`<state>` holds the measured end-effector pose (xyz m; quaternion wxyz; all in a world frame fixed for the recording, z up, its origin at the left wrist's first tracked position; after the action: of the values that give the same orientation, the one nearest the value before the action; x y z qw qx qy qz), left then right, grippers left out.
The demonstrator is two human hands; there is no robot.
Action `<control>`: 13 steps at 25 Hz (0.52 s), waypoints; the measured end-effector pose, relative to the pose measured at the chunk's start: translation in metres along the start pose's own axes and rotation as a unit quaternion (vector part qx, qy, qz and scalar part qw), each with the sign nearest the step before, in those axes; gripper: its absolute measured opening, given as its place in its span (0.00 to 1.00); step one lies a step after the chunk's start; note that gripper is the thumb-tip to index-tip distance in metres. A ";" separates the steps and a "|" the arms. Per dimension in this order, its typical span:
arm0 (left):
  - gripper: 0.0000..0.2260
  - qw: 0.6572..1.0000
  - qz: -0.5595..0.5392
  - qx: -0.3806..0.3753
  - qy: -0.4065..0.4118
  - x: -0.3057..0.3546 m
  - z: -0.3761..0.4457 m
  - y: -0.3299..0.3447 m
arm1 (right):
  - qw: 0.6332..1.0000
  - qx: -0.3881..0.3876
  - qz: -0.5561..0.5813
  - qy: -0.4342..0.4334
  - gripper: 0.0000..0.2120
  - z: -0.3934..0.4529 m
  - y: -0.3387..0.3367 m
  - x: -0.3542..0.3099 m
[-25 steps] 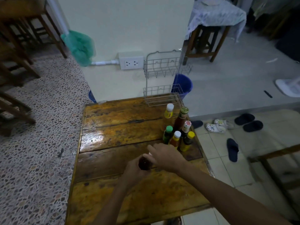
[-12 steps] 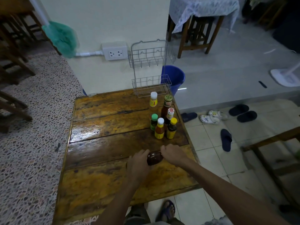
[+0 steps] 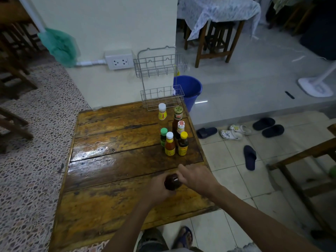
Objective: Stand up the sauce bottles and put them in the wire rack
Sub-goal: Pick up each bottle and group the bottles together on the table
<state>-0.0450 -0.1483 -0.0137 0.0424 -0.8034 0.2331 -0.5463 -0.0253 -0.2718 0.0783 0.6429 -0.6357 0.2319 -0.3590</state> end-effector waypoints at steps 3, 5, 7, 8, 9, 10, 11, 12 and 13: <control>0.17 0.999 0.038 0.015 0.009 0.013 0.002 0.009 | 0.999 -0.015 0.001 0.041 0.08 -0.005 0.001 0.013; 0.16 0.993 0.108 0.051 0.020 0.018 0.003 0.011 | 0.995 -0.072 -0.016 0.062 0.08 -0.008 0.020 0.017; 0.16 0.979 0.184 0.080 0.037 0.022 0.005 0.015 | 0.988 -0.135 -0.043 0.067 0.06 -0.012 0.047 0.021; 0.16 0.973 0.207 0.088 0.046 0.023 0.006 0.018 | 0.983 -0.161 -0.049 0.067 0.05 -0.014 0.055 0.023; 0.16 0.968 0.224 0.095 0.056 0.024 0.007 0.021 | 0.979 -0.185 -0.043 0.072 0.06 -0.016 0.060 0.027; 0.17 0.963 0.239 0.100 0.069 0.025 0.008 0.024 | 0.976 -0.199 -0.043 0.075 0.08 -0.016 0.064 0.031; 0.17 0.959 0.252 0.106 0.079 0.027 0.009 0.027 | 0.971 -0.226 -0.026 0.076 0.11 -0.018 0.069 0.033; 0.17 0.955 0.260 0.113 0.085 0.027 0.009 0.029 | 0.968 -0.241 -0.020 0.068 0.11 -0.018 0.070 0.034; 0.17 0.952 0.267 0.118 0.087 0.028 0.010 0.031 | 0.965 -0.253 -0.018 0.060 0.10 -0.019 0.074 0.036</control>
<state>-0.0380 -0.1890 -0.0039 0.2609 -0.6503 0.3753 -0.6068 -0.0044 -0.3158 0.0094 0.4398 -0.7590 0.3418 -0.3373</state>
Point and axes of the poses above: each hand's wrist, its own z-axis towards the middle knuckle, its own y-axis out of the palm, x = y × z, the point moved 9 cm from there along z, towards the middle knuckle, and after that the axes turned 15 degrees about -z, right-handed, at the moved point
